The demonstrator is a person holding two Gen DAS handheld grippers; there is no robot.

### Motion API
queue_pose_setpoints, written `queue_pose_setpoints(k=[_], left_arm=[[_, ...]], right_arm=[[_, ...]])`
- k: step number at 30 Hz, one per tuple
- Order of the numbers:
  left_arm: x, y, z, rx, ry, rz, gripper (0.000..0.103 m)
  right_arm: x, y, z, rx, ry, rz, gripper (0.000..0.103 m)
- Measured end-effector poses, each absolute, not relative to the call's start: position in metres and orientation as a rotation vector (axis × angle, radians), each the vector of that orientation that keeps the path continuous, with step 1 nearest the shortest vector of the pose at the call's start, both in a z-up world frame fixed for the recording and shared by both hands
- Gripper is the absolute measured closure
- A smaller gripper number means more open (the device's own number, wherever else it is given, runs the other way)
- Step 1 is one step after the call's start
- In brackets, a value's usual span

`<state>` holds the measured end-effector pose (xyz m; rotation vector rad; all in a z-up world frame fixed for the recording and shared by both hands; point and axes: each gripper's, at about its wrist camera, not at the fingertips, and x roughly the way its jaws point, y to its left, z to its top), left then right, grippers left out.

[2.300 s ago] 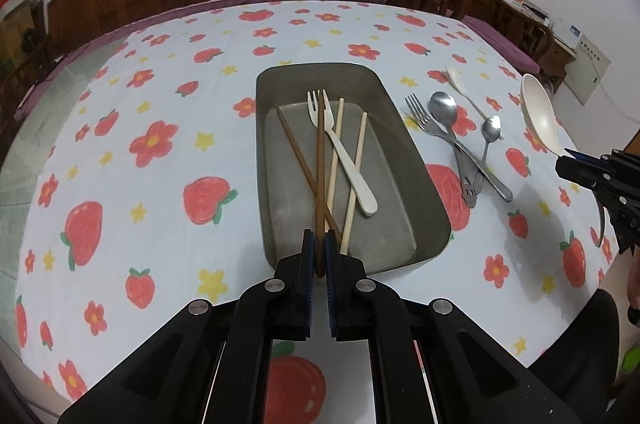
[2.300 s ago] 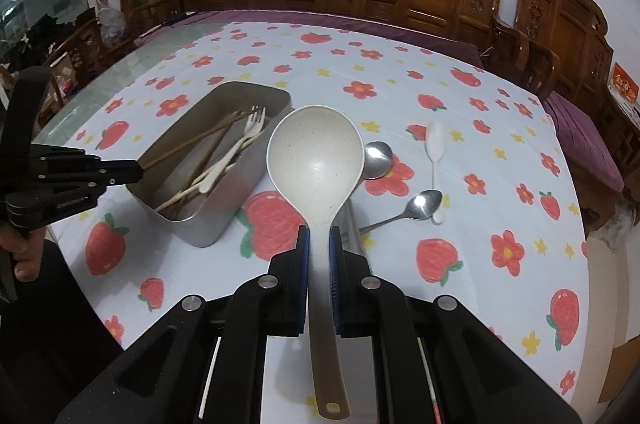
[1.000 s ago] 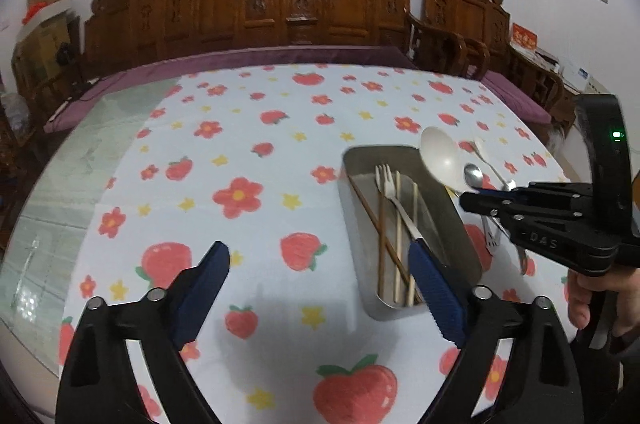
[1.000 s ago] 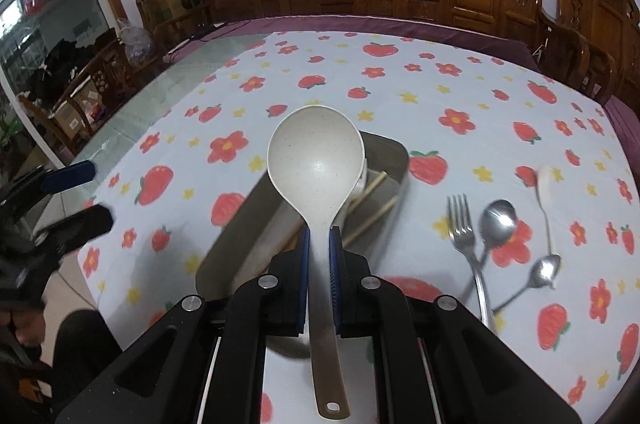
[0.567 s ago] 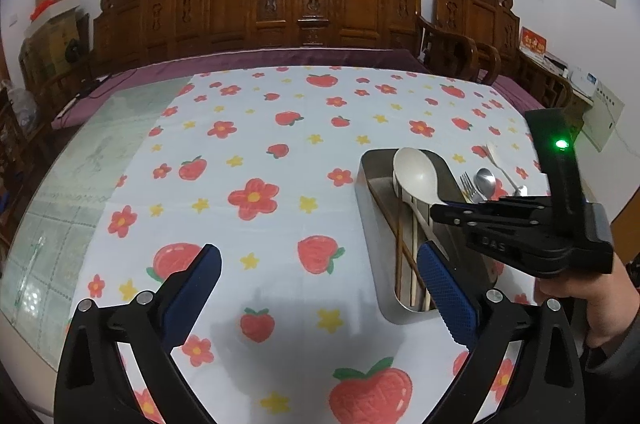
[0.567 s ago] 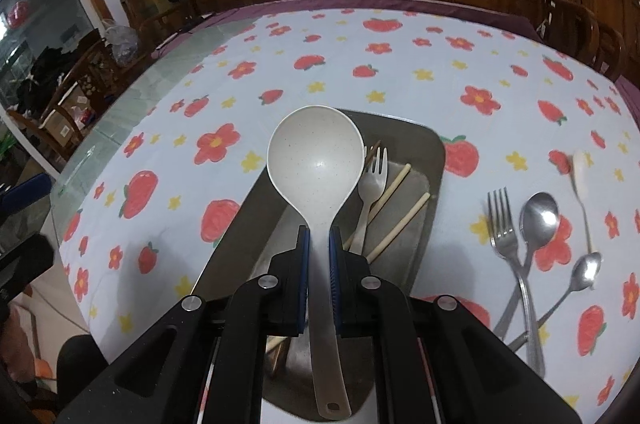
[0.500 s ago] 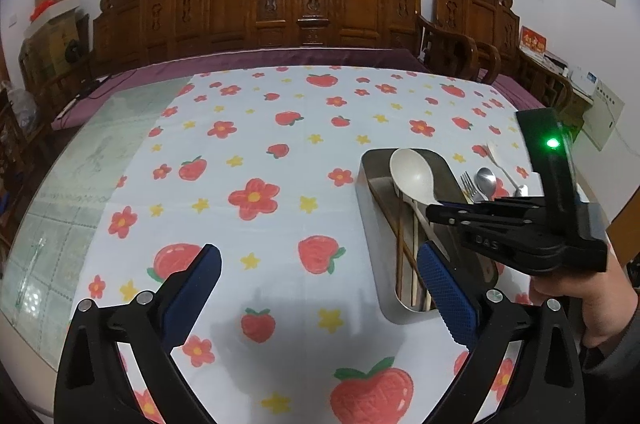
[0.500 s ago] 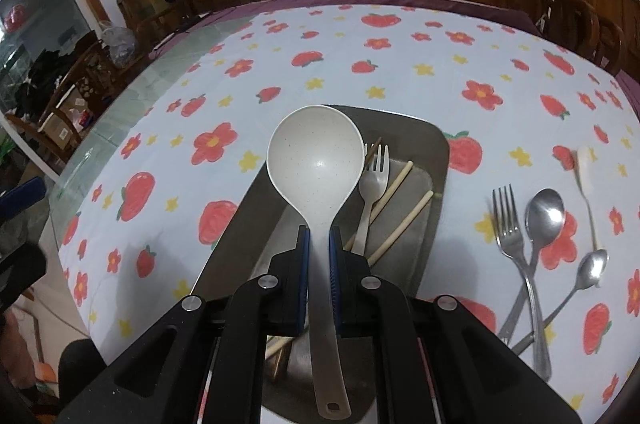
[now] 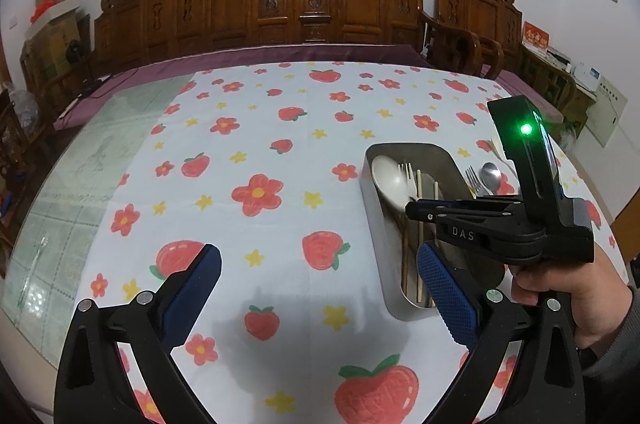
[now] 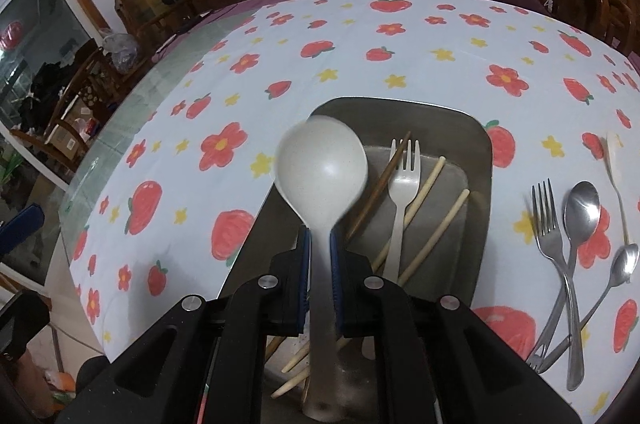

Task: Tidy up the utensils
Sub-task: 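Lower the white ladle into the grey tray and open the right gripper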

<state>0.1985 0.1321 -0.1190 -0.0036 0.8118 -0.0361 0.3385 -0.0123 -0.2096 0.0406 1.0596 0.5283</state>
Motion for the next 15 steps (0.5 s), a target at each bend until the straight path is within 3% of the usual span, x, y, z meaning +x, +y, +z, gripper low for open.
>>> queue_pose_setpoints(k=[15], left_arm=[[0.199, 0.105, -0.126, 0.009, 0.815, -0.058, 0.008]], right_arm=[[0.312, -0.049, -0.183, -0.034, 0.958, 0.573, 0.09]])
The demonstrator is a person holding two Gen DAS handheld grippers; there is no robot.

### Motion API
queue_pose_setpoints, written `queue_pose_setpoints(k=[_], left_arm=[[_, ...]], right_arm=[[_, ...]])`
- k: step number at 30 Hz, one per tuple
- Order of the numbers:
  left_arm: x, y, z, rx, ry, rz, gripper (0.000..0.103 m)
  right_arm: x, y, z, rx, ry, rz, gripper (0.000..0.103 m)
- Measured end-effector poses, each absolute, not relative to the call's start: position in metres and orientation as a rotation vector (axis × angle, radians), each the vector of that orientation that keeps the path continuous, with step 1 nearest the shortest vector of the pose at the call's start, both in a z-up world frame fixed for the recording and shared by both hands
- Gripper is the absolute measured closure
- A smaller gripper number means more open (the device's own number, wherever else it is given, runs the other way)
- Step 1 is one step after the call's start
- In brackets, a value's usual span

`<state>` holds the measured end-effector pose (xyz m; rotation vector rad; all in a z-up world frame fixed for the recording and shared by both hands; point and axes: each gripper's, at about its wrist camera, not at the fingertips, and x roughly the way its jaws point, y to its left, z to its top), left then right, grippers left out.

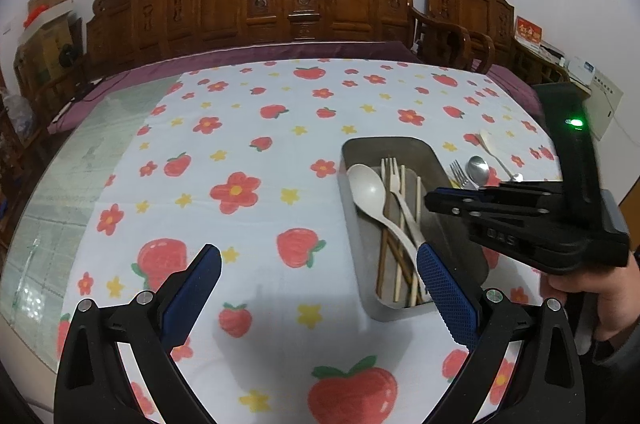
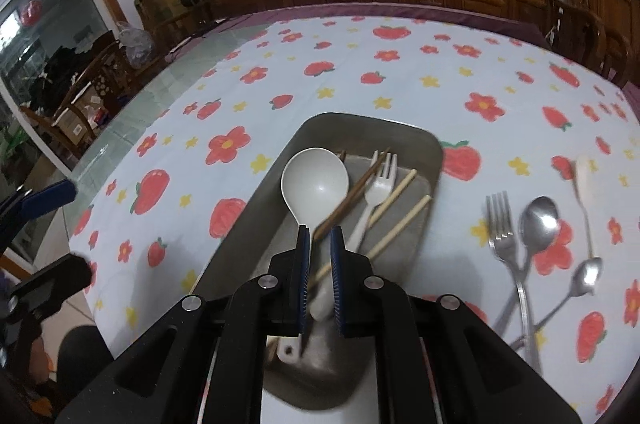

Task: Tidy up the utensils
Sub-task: 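Lower the white ladle into the grey tray and open the right gripper, then grasp the steel fork with the left gripper while the right gripper reaches toward the white plastic spoon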

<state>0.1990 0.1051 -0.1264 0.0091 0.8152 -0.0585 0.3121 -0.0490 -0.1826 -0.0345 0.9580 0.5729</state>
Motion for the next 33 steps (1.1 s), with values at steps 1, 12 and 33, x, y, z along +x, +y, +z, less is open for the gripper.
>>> queue_pose_setpoints(k=[1, 12, 33], left_arm=[[0.199, 0.102, -0.127, 0.008, 0.814, -0.061, 0.008], [0.2, 0.073, -0.126, -0.008, 0.793, -0.088, 0.008], [0.235, -0.042, -0.142, 0.009, 0.832, -0.218, 0.008]], right_arm=[[0.308, -0.054, -0.179, -0.045, 0.945, 0.579, 0.09], [0.262, -0.119, -0.163, -0.106, 0.853, 0.571, 0.079], [0.312, -0.283, -0.21, -0.054, 0.838, 0.323, 0.059]])
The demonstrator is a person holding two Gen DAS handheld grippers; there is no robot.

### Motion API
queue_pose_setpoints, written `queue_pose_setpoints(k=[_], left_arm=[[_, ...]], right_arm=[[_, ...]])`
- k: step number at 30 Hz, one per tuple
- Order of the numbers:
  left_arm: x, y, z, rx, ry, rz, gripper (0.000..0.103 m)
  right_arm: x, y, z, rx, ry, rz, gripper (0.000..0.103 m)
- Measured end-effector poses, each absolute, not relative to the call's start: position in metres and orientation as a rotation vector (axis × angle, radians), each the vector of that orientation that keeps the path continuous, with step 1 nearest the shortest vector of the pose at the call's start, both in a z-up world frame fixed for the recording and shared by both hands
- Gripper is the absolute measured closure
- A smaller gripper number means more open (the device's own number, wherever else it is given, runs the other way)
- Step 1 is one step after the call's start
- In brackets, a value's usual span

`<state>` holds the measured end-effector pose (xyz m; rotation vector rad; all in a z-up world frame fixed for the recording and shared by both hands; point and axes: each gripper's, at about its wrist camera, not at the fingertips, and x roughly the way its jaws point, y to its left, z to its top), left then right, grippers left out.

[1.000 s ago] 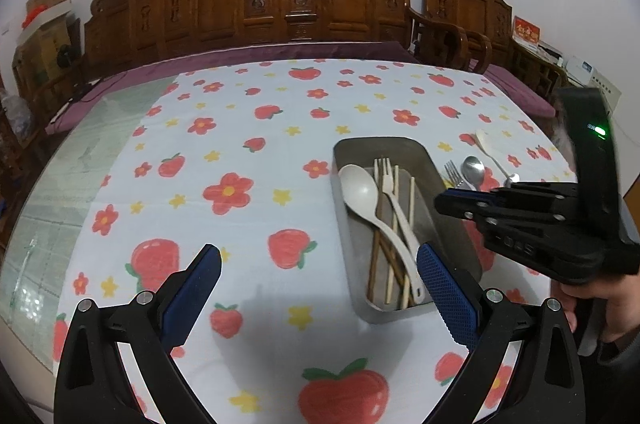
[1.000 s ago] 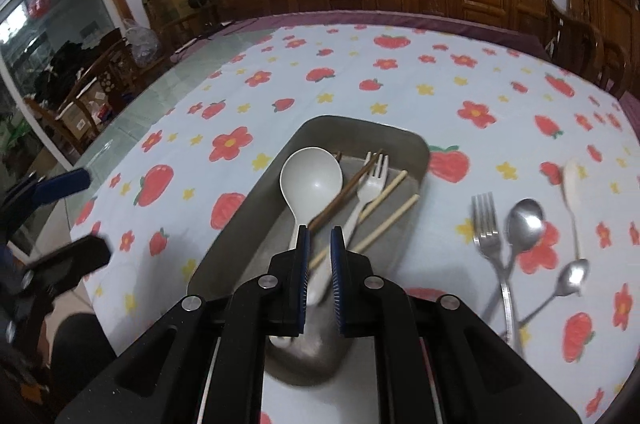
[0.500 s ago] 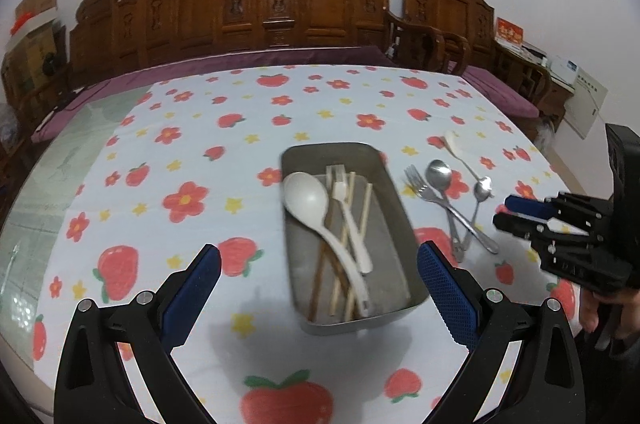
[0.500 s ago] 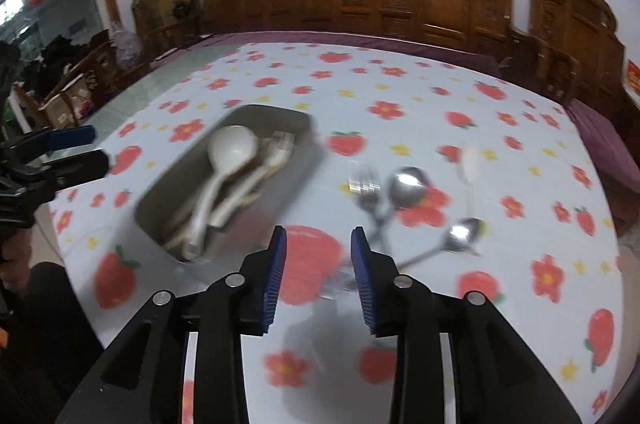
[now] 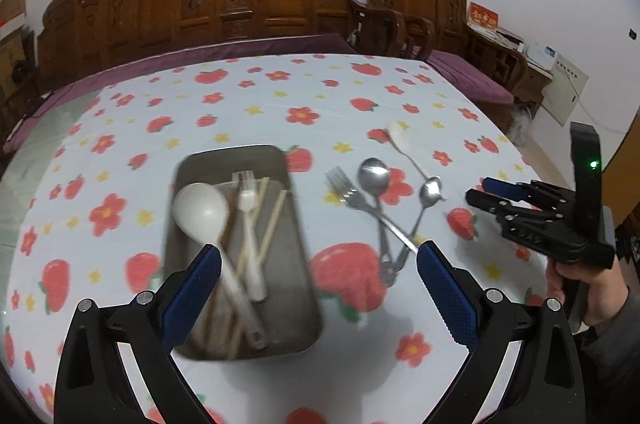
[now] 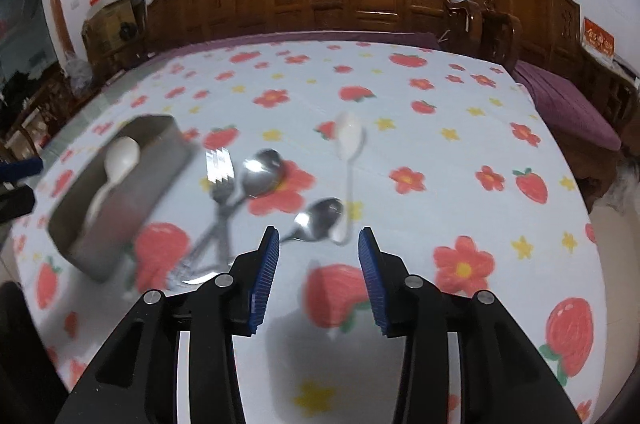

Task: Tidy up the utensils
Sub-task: 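Grasp the steel fork with the left gripper while the right gripper reaches toward the white plastic spoon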

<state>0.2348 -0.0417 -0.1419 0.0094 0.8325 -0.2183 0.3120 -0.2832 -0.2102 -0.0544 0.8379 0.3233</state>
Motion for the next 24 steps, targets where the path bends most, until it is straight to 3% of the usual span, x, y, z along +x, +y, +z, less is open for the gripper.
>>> queue_pose_setpoints(k=[10, 16, 24], left_arm=[[0.27, -0.101, -0.183, 0.01, 0.916, -0.253, 0.009], [0.291, -0.125, -0.208, 0.0, 0.982, -0.247, 0.03], [0.307, -0.141, -0.23, -0.012, 1.046, -0.231, 0.07]], right_arm=[[0.325, -0.315, -0.215, 0.033, 0.837, 0.286, 0.059], [0.327, -0.317, -0.221, 0.014, 0.854, 0.276, 0.059], [0.33, -0.32, -0.219, 0.051, 0.845, 0.285, 0.059]])
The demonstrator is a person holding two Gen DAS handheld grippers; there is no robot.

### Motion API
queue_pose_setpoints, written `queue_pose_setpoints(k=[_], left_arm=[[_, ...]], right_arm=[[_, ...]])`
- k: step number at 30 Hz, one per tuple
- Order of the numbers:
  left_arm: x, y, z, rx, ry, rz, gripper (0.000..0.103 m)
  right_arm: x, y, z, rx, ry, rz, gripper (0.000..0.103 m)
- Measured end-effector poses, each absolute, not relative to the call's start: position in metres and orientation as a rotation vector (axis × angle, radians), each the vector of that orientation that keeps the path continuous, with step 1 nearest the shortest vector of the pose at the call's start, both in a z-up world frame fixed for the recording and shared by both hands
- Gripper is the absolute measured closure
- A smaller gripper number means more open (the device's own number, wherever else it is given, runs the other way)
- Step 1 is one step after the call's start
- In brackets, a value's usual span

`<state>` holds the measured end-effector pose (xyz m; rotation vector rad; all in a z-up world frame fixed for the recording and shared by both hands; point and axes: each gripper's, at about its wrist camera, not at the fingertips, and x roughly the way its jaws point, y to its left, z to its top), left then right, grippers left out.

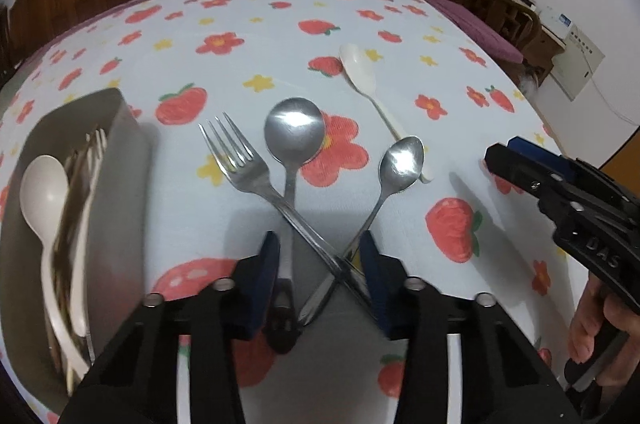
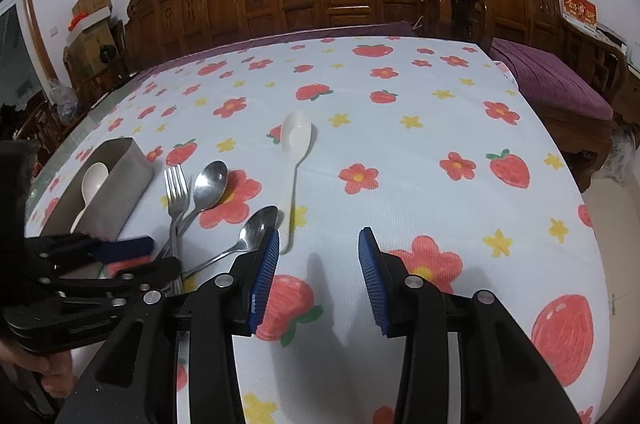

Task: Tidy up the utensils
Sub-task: 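Grasp the steel fork with the left gripper while the right gripper reaches toward the white plastic spoon, then lift the steel fork with the left gripper while the right gripper grasps the white plastic spoon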

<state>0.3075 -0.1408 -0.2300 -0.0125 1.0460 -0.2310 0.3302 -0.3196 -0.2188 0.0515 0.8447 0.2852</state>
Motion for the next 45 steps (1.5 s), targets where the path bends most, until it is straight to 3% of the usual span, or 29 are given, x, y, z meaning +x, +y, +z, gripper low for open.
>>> queue_pose_setpoints(k=[5, 11, 26, 36, 43, 45], left_arm=[[0.311, -0.146, -0.23, 0.003, 1.049, -0.211, 0.072], [0.317, -0.145, -0.232, -0.053, 1.101, -0.207, 0.087], [0.33, -0.153, -0.234, -0.045, 1.097, -0.147, 0.083], [0.321, -0.138, -0.232, -0.096, 1.084, -0.171, 0.096], [0.309, -0.133, -0.229, -0.096, 1.074, -0.211, 0.097], [0.306, -0.129, -0.226, -0.11, 1.062, -0.223, 0.102]], right_arm=[[0.331, -0.321, -0.216, 0.069, 0.84, 0.29, 0.059], [0.329, -0.318, -0.212, 0.071, 0.827, 0.299, 0.059], [0.328, -0.316, -0.209, 0.081, 0.817, 0.305, 0.059], [0.331, -0.319, -0.213, 0.089, 0.83, 0.287, 0.059], [0.334, -0.315, -0.216, 0.081, 0.838, 0.284, 0.059], [0.335, -0.313, -0.217, 0.079, 0.841, 0.284, 0.059]])
